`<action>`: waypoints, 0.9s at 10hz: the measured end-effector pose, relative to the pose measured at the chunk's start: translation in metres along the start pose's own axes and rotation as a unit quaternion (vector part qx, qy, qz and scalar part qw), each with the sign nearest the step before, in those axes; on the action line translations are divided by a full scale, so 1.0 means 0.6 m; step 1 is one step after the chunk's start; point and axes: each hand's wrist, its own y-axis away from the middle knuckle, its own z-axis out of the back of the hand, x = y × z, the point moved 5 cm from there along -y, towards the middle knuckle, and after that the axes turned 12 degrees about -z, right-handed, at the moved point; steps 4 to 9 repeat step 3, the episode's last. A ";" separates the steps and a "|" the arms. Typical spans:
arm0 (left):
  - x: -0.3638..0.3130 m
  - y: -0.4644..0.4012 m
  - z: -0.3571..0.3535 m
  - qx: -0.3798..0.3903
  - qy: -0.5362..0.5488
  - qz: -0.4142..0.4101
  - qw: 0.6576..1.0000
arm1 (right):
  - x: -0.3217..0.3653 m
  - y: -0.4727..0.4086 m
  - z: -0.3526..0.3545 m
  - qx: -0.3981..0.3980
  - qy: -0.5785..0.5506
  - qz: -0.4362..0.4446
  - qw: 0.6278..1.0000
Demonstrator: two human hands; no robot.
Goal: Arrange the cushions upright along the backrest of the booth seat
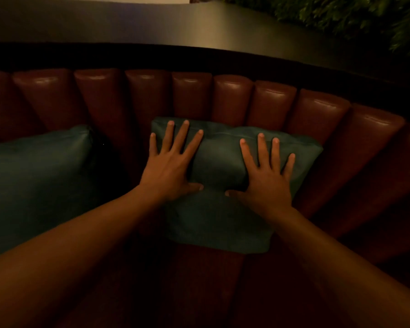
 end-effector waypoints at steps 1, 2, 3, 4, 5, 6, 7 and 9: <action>0.002 0.025 0.023 -0.026 -0.005 0.014 1.000 | 0.011 0.010 0.017 -0.020 -0.009 0.012 1.000; 0.013 0.057 0.054 -0.022 -0.007 0.028 0.999 | 0.040 0.022 0.043 -0.029 -0.017 0.035 0.999; 0.027 0.112 0.093 -0.032 -0.013 0.047 0.998 | 0.076 0.045 0.075 -0.047 -0.041 0.065 0.996; 0.027 0.112 0.093 -0.032 -0.013 0.047 0.998 | 0.076 0.045 0.075 -0.047 -0.041 0.065 0.996; 0.027 0.112 0.093 -0.032 -0.013 0.047 0.998 | 0.076 0.045 0.075 -0.047 -0.041 0.065 0.996; 0.027 0.112 0.093 -0.032 -0.013 0.047 0.998 | 0.076 0.045 0.075 -0.047 -0.041 0.065 0.996; 0.027 0.112 0.093 -0.032 -0.013 0.047 0.998 | 0.076 0.045 0.075 -0.047 -0.041 0.065 0.996; 0.027 0.112 0.093 -0.032 -0.013 0.047 0.998 | 0.076 0.045 0.075 -0.047 -0.041 0.065 0.996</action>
